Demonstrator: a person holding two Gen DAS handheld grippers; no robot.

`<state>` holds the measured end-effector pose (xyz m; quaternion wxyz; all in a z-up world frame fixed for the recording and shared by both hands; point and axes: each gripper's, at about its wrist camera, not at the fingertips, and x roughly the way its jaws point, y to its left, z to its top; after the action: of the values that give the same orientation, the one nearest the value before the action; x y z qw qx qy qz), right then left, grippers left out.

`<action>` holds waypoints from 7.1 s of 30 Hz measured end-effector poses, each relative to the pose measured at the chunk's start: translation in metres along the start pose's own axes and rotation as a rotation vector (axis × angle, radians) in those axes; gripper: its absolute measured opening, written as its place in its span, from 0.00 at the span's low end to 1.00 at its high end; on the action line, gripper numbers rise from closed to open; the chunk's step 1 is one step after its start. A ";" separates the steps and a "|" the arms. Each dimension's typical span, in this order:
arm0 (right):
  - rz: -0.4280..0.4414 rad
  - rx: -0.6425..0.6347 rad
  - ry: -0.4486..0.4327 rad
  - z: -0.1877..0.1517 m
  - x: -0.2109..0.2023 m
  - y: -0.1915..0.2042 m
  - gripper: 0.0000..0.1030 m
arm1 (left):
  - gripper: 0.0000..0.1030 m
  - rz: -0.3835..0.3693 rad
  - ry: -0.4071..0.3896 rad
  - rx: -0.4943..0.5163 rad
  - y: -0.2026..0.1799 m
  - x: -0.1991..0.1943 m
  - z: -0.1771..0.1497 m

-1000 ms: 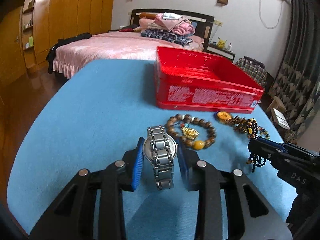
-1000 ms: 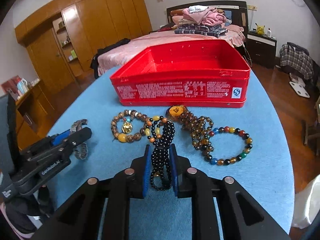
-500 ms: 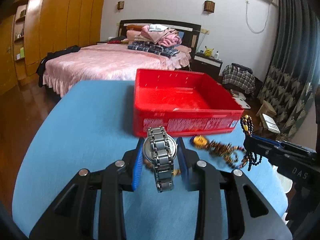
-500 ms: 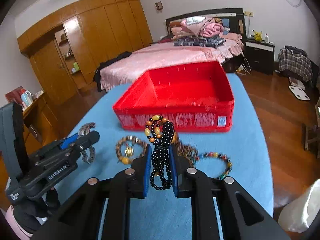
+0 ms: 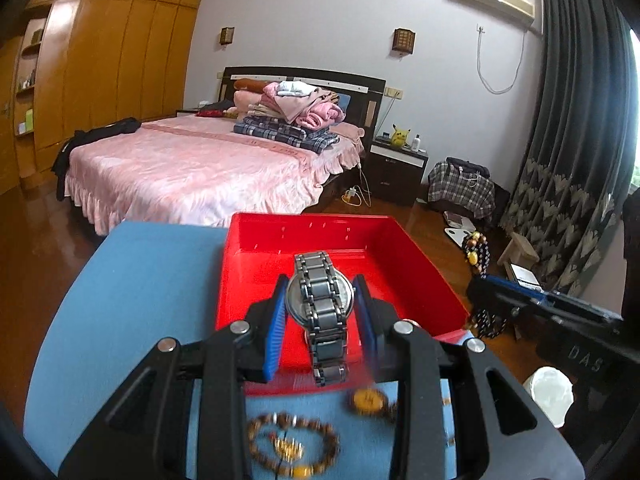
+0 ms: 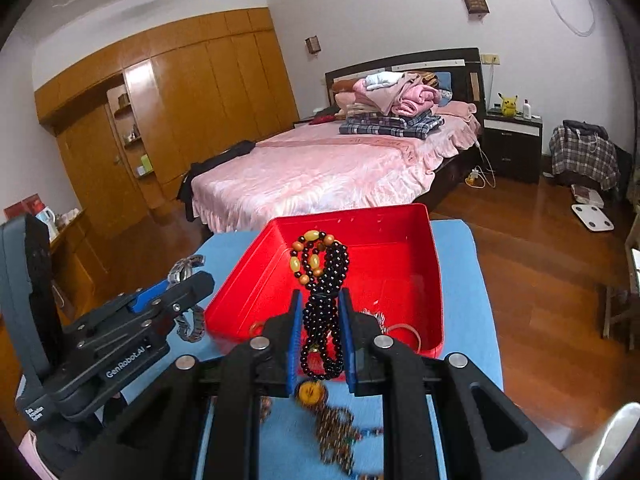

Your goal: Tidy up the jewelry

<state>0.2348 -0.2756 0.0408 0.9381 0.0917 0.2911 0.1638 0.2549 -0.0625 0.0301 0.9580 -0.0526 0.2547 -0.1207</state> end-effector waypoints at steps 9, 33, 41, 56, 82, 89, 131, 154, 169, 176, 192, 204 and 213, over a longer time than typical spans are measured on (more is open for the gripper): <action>-0.009 0.023 0.027 0.009 0.045 -0.013 0.17 | 0.29 -0.004 0.024 0.007 0.000 0.045 0.016; -0.114 0.064 -0.063 -0.045 -0.024 -0.011 0.92 | 0.84 0.099 -0.003 -0.031 0.029 -0.039 -0.023; -0.157 0.041 0.021 -0.083 -0.027 -0.007 0.92 | 0.85 0.137 0.054 -0.026 0.032 -0.050 -0.057; -0.159 0.035 0.112 -0.128 -0.023 -0.013 0.92 | 0.84 0.167 0.190 -0.006 0.035 -0.042 -0.113; -0.137 0.039 0.099 -0.130 -0.024 -0.017 0.92 | 0.31 0.086 0.326 -0.053 0.017 0.018 -0.105; -0.130 0.049 0.099 -0.129 -0.024 -0.018 0.92 | 0.29 0.069 0.359 -0.062 0.016 0.033 -0.105; -0.046 0.004 0.160 -0.118 0.000 0.008 0.51 | 0.15 0.018 0.255 -0.052 0.037 -0.035 -0.117; -0.007 0.017 0.277 -0.103 0.047 -0.005 0.36 | 0.15 0.006 0.251 -0.055 0.035 -0.029 -0.113; -0.008 -0.024 0.244 -0.100 0.036 -0.001 0.23 | 0.15 0.009 0.244 -0.049 0.031 -0.029 -0.109; 0.032 0.019 0.174 -0.090 0.001 -0.006 0.18 | 0.15 0.008 0.225 -0.046 0.028 -0.032 -0.102; 0.074 0.002 0.080 -0.050 -0.035 0.000 0.17 | 0.15 -0.020 0.164 -0.032 0.015 -0.034 -0.074; 0.069 -0.020 0.009 0.003 -0.018 -0.004 0.17 | 0.15 -0.055 0.106 -0.018 0.003 -0.009 -0.027; 0.061 -0.012 -0.003 0.027 0.023 -0.015 0.17 | 0.15 -0.063 0.087 -0.001 -0.001 0.032 0.005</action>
<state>0.2724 -0.2833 0.0470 0.9337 0.0952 0.2856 0.1937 0.2847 -0.0716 0.0195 0.9417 -0.0558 0.2945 -0.1527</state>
